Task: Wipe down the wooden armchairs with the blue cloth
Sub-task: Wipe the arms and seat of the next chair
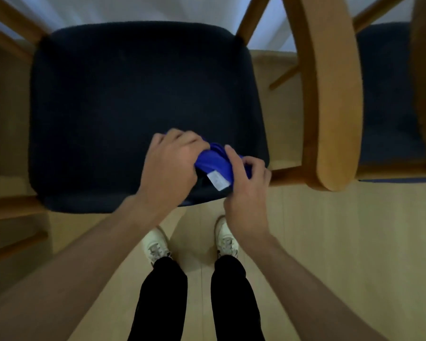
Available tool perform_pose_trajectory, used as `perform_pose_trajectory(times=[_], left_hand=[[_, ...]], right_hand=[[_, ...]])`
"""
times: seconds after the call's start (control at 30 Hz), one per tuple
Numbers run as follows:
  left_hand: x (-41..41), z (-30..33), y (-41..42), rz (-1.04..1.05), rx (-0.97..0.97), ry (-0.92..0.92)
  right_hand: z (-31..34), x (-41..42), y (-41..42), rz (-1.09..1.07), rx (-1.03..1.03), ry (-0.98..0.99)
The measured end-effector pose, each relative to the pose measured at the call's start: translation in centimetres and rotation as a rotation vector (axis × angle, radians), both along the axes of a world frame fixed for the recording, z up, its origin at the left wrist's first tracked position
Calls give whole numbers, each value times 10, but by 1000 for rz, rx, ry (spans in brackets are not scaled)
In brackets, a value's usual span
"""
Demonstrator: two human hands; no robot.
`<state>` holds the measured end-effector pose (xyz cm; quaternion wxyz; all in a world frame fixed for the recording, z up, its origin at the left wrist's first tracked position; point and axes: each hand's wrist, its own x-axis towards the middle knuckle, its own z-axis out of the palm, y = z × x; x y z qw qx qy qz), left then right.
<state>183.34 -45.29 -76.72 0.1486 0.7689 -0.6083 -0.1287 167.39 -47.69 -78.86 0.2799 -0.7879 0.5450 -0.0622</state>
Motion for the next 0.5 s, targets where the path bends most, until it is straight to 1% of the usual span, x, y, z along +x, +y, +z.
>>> perform_pose_trajectory(times=[0.03, 0.1, 0.17, 0.23, 0.3, 0.37, 0.43, 0.5], left_hand=[[-1, -2, -8, -18, -9, -1], [-6, -13, -8, -77, 55, 20], [-8, -25, 9, -146, 184, 11], [-6, -31, 31, -210, 291, -2], [-2, -30, 44, -272, 323, -20], [3, -26, 47, -296, 327, -59], [6, -21, 43, -302, 347, -72], [10, -15, 27, -287, 373, -80]], right_hand=[[-4, 6, 1, -82, 9, 5], [-12, 14, 8, -171, 56, 50], [-20, 12, 22, -132, 111, 90], [-22, 3, 32, -22, 157, 101], [-19, -8, 36, 94, 214, 105], [-13, -15, 34, 150, 260, 87], [-6, -16, 27, 139, 263, 22], [2, -10, 14, 58, 197, -45]])
